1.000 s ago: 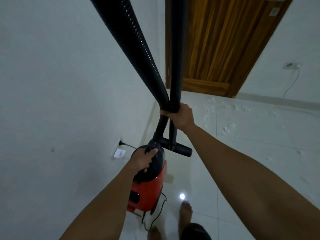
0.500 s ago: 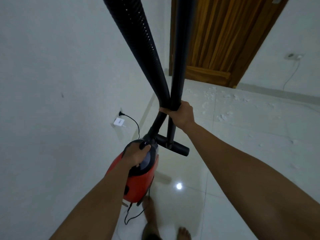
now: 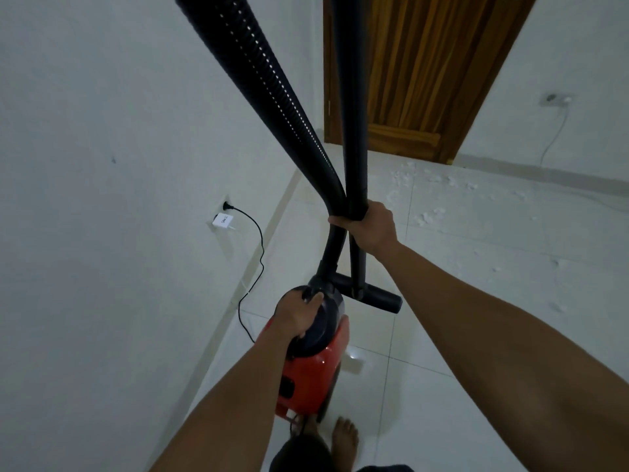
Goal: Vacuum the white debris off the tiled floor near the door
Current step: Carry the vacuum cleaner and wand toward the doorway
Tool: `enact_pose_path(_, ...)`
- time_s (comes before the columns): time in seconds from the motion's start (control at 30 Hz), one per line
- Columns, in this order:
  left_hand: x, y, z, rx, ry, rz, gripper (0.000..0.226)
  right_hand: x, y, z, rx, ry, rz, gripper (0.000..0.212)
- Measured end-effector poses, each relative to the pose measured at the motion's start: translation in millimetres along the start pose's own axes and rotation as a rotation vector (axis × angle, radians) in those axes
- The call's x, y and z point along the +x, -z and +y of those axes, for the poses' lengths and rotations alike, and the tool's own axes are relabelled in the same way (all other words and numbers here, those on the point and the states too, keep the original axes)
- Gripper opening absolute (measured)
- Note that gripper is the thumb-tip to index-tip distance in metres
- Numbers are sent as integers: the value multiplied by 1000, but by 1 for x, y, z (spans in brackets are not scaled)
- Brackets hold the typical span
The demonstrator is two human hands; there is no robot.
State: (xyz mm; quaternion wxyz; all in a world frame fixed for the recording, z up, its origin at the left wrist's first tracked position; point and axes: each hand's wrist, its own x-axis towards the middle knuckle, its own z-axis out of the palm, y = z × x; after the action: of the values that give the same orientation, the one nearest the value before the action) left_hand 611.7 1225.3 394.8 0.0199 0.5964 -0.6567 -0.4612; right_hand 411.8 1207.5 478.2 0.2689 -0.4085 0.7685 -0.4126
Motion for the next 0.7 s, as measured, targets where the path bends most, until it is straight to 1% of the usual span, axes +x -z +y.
enact_pose_path(0.2, -5, -8, 4, 16, 1, 40, 37, -2, 12, 0, -11, 49, -8, 52)
enact_pose_path(0.37, -8, -13, 11, 46, -21, 45, 32, -9, 27, 10, 21, 68, -4, 48)
enact_pose_path(0.47, -5, -15, 17, 86, -20, 55, 32, -7, 33, 14, 49, 66, -12, 49)
enact_pose_path(0.6, 4, -18, 19, 73, -11, 54, 29, 1, 33, 19, 80, 45, -24, 47)
enact_pose_path(0.7, 12, -23, 15, 59, 0, 53, 26, 6, 27, 28, 85, 10, -39, 42)
